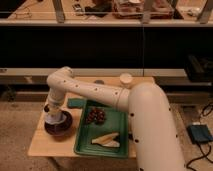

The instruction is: Wipe purple bowl with towel

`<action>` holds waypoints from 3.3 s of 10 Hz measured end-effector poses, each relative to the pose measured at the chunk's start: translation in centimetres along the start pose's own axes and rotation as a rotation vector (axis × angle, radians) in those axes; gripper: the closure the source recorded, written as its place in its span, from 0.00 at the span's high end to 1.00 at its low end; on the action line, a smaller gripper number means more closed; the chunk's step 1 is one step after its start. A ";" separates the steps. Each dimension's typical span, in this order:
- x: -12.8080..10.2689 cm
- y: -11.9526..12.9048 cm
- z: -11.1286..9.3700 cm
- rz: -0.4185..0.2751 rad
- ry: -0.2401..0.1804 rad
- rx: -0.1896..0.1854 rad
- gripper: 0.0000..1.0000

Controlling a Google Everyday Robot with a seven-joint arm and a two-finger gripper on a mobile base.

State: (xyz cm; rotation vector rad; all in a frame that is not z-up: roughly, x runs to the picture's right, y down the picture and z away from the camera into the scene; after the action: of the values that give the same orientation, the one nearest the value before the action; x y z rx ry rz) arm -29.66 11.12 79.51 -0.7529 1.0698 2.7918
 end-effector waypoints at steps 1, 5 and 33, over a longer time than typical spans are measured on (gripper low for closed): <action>0.4 -0.5 -0.1 -0.016 0.002 -0.001 0.00; 1.9 -4.8 0.8 -0.072 0.007 0.028 0.00; 2.1 -5.9 0.6 -0.104 -0.008 0.028 0.00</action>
State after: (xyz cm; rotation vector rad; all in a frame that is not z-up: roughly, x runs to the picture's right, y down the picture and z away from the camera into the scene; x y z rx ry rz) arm -30.45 15.70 75.27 -0.7702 1.0345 2.6853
